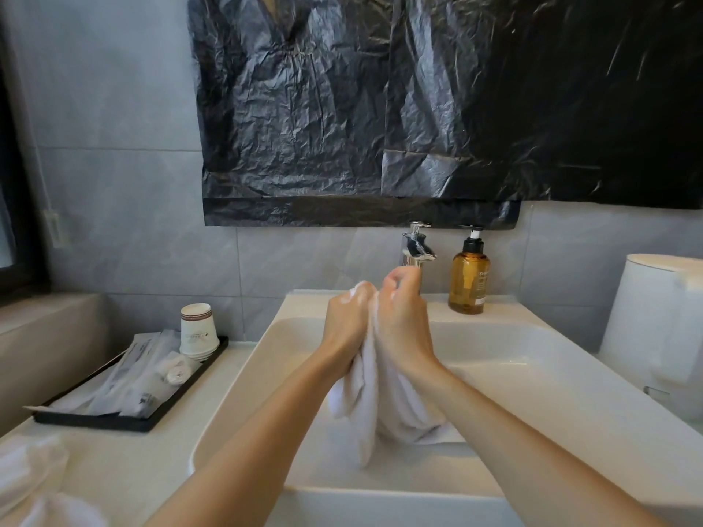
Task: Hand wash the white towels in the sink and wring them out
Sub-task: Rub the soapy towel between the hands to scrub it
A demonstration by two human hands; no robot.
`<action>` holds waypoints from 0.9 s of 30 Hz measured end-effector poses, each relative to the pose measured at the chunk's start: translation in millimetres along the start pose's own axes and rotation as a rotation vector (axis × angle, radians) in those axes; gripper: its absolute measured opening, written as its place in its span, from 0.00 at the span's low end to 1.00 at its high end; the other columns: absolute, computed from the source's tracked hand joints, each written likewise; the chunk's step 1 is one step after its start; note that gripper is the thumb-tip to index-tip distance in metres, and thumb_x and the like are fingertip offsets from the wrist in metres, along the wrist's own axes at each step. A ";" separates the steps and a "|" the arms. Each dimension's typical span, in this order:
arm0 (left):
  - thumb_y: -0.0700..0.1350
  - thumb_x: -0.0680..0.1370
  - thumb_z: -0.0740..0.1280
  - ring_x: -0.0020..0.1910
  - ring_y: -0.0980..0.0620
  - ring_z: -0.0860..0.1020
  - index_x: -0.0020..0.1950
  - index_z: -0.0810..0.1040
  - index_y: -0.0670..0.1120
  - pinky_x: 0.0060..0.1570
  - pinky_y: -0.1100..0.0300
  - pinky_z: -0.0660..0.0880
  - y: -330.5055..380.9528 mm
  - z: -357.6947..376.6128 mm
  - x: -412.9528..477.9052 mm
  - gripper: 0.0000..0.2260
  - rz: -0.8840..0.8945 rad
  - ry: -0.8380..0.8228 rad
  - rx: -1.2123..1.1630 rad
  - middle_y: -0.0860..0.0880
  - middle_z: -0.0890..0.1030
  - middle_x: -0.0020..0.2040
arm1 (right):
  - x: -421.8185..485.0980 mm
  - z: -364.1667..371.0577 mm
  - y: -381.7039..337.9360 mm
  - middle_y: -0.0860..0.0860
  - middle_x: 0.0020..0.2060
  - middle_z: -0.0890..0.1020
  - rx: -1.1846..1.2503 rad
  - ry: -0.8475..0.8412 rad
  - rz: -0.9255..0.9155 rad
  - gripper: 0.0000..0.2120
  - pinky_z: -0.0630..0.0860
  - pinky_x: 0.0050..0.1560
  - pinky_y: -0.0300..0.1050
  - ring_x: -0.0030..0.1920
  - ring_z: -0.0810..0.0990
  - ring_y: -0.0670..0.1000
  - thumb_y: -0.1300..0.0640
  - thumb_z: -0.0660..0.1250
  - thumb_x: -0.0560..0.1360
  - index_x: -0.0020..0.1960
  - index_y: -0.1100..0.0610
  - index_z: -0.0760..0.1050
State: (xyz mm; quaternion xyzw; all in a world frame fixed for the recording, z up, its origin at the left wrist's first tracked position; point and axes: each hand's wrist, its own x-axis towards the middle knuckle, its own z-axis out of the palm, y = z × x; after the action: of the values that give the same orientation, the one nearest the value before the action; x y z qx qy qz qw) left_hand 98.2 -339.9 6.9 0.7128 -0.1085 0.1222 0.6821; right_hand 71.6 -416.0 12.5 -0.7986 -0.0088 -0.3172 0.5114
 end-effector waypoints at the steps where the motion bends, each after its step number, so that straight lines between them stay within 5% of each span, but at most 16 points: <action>1: 0.43 0.79 0.59 0.35 0.52 0.64 0.40 0.67 0.45 0.25 0.66 0.61 0.6 3.5 -1.8 0.09 0.003 -0.013 0.005 0.47 0.67 0.35 | 7.8 -2.5 -0.6 0.50 0.42 0.74 0.035 0.042 0.080 0.02 0.66 0.42 0.48 0.47 0.75 0.57 0.57 0.52 0.81 0.52 0.54 0.62; 6: 0.44 0.78 0.59 0.32 0.53 0.67 0.36 0.67 0.45 0.25 0.67 0.64 -2.7 -4.7 4.4 0.10 -0.013 0.019 0.122 0.49 0.71 0.33 | -17.2 1.8 -3.7 0.48 0.37 0.74 -0.042 -0.101 -0.048 0.03 0.67 0.35 0.45 0.39 0.75 0.50 0.55 0.52 0.82 0.53 0.54 0.62; 9: 0.44 0.78 0.59 0.33 0.53 0.64 0.38 0.66 0.46 0.26 0.65 0.63 0.2 0.4 -0.4 0.09 -0.025 -0.027 0.010 0.48 0.68 0.35 | 4.5 -1.0 -2.0 0.52 0.43 0.75 0.037 0.007 0.082 0.03 0.67 0.39 0.46 0.43 0.74 0.53 0.57 0.52 0.82 0.53 0.56 0.62; 12: 0.44 0.78 0.59 0.33 0.53 0.65 0.37 0.66 0.46 0.30 0.63 0.64 -0.9 3.4 0.7 0.10 -0.011 -0.061 0.097 0.49 0.69 0.34 | 1.9 -0.5 -0.9 0.51 0.42 0.75 0.000 0.036 0.109 0.03 0.65 0.34 0.43 0.39 0.73 0.47 0.56 0.51 0.82 0.52 0.54 0.62; 15: 0.44 0.79 0.59 0.33 0.52 0.66 0.34 0.66 0.48 0.31 0.63 0.66 -4.1 -4.7 6.1 0.13 -0.014 0.007 0.111 0.50 0.71 0.32 | -15.6 5.7 -2.2 0.50 0.39 0.75 -0.055 -0.078 -0.010 0.03 0.67 0.36 0.45 0.40 0.76 0.50 0.56 0.52 0.82 0.53 0.54 0.62; 19: 0.45 0.78 0.60 0.31 0.55 0.67 0.33 0.67 0.48 0.33 0.61 0.66 -2.4 2.5 -3.2 0.13 -0.045 -0.091 0.025 0.54 0.71 0.29 | 11.7 -1.7 -0.2 0.53 0.44 0.75 0.049 0.078 0.140 0.02 0.68 0.43 0.49 0.47 0.75 0.56 0.60 0.51 0.81 0.52 0.56 0.62; 24: 0.42 0.78 0.60 0.31 0.54 0.69 0.35 0.69 0.45 0.33 0.63 0.67 -0.1 -4.5 4.0 0.11 -0.030 -0.040 0.096 0.49 0.73 0.33 | -22.3 4.2 -3.7 0.50 0.37 0.75 -0.055 -0.069 -0.124 0.00 0.63 0.37 0.45 0.40 0.75 0.52 0.55 0.53 0.82 0.52 0.51 0.61; 27: 0.45 0.78 0.60 0.31 0.52 0.67 0.37 0.67 0.46 0.31 0.62 0.65 -1.3 -1.4 0.5 0.10 -0.102 -0.050 0.001 0.49 0.69 0.32 | 5.9 2.3 -0.3 0.52 0.42 0.74 0.048 0.028 0.036 0.02 0.65 0.42 0.45 0.46 0.76 0.55 0.58 0.52 0.82 0.53 0.54 0.62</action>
State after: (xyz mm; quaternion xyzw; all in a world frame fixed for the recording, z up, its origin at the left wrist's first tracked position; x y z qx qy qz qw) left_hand 99.1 -338.5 5.8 0.7207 -0.0889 0.0695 0.6840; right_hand 77.4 -415.8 15.1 -0.7817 0.0048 -0.3187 0.5361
